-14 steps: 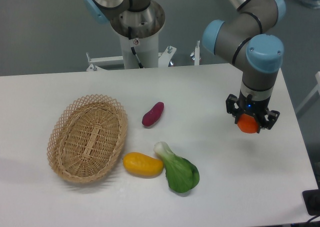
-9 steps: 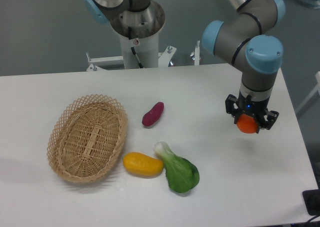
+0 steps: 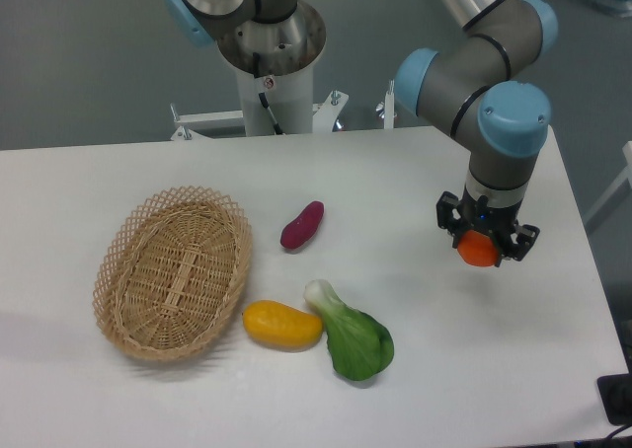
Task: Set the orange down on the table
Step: 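Carry the held orange with the gripper toward the purple sweet potato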
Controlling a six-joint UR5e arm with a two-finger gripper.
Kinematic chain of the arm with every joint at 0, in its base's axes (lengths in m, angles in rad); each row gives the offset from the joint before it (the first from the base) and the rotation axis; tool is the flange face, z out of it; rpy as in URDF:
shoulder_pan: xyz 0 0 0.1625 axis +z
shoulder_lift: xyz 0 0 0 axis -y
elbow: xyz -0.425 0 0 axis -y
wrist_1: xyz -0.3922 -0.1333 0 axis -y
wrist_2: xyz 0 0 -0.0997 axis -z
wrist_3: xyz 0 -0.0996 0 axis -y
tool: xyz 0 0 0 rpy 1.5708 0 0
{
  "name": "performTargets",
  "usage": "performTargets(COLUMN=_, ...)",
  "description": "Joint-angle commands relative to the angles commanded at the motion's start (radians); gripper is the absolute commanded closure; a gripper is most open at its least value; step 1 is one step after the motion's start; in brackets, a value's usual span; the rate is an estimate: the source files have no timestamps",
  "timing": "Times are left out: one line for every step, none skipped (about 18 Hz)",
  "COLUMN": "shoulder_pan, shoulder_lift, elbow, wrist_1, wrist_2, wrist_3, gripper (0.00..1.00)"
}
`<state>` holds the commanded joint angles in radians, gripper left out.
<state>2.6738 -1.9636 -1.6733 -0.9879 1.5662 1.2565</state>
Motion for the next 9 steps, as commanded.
performTargets(shoulder_pan=-0.005, shoulder_lift=0.005, elbow=-0.018, wrist_1=0.003, wrist_2=0.000, wrist_3=-0.005, gripper=0.57)
performTargets(shoulder_pan=-0.017, shoulder_lift=0.015, elbow=-0.041, wrist_1=0.003, wrist_2=0.000, wrist_3=-0.006, gripper=0.57)
performTargets(shoulder_pan=-0.028, shoulder_lift=0.020, elbow=-0.052, wrist_1=0.003, wrist_2=0.000, wrist_3=-0.006, gripper=0.57)
performTargets(shoulder_pan=-0.035, shoulder_lift=0.025, elbow=-0.060, wrist_1=0.002, wrist_2=0.000, wrist_3=-0.006, gripper=0.58)
performTargets(shoulder_pan=-0.048, shoulder_lift=0.026, elbow=-0.068, wrist_1=0.002, wrist_2=0.000, wrist_3=-0.005, gripper=0.58)
performTargets(shoulder_pan=-0.064, shoulder_lift=0.028, elbow=-0.081, wrist_1=0.002, wrist_2=0.000, wrist_3=-0.005, gripper=0.58)
performTargets(shoulder_pan=-0.072, shoulder_lift=0.029, elbow=-0.098, wrist_1=0.002, wrist_2=0.000, wrist_3=-0.005, gripper=0.58)
performTargets(shoulder_pan=-0.080, shoulder_lift=0.034, elbow=-0.114, wrist_1=0.003, wrist_2=0.000, wrist_3=-0.003, gripper=0.57)
performTargets(shoulder_pan=-0.092, shoulder_lift=0.047, elbow=-0.133, wrist_1=0.003, wrist_2=-0.002, wrist_3=-0.002, gripper=0.57)
